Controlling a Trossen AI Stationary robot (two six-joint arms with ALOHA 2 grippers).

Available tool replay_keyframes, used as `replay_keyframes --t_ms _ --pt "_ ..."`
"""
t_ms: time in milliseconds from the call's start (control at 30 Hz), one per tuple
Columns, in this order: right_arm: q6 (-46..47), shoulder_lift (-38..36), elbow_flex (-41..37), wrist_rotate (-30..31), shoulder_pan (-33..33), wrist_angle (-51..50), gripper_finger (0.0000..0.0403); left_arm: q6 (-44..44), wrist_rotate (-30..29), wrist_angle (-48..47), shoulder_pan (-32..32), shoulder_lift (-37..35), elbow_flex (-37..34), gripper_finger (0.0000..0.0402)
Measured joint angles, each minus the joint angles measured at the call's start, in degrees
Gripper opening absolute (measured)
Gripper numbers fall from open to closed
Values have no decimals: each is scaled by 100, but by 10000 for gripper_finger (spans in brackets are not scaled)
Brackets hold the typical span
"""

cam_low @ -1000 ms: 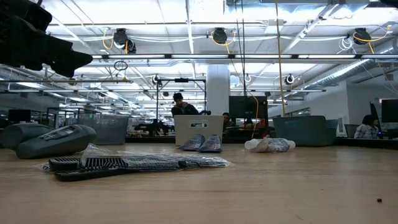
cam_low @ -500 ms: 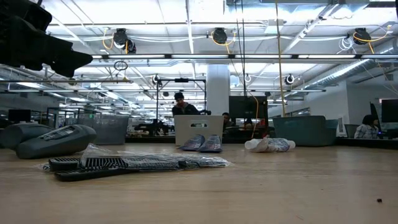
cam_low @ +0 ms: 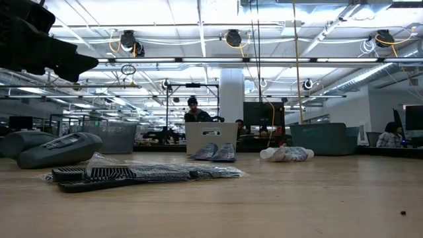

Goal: Pick & Place Travel size toiletries
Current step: Put the bottom white toothpaste into the orange bin

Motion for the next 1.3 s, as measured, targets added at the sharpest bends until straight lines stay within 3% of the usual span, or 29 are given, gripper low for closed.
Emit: replay_keyframes --t_ms 400,867,1033,1300 --pt "27 -2 0 5 0 -207 124 0 0 0 0 2 -1 282" --pt "-176 -2 -2 42 -10 -51 124 0 0 0 0 2 1 282" --pt "-952 -6 -2 556 -164 633 122 0 0 0 0 0 -1 282" --pt "-3665 -78 -4 1382 -730 2032 120 0 0 0 0 0 0 282"
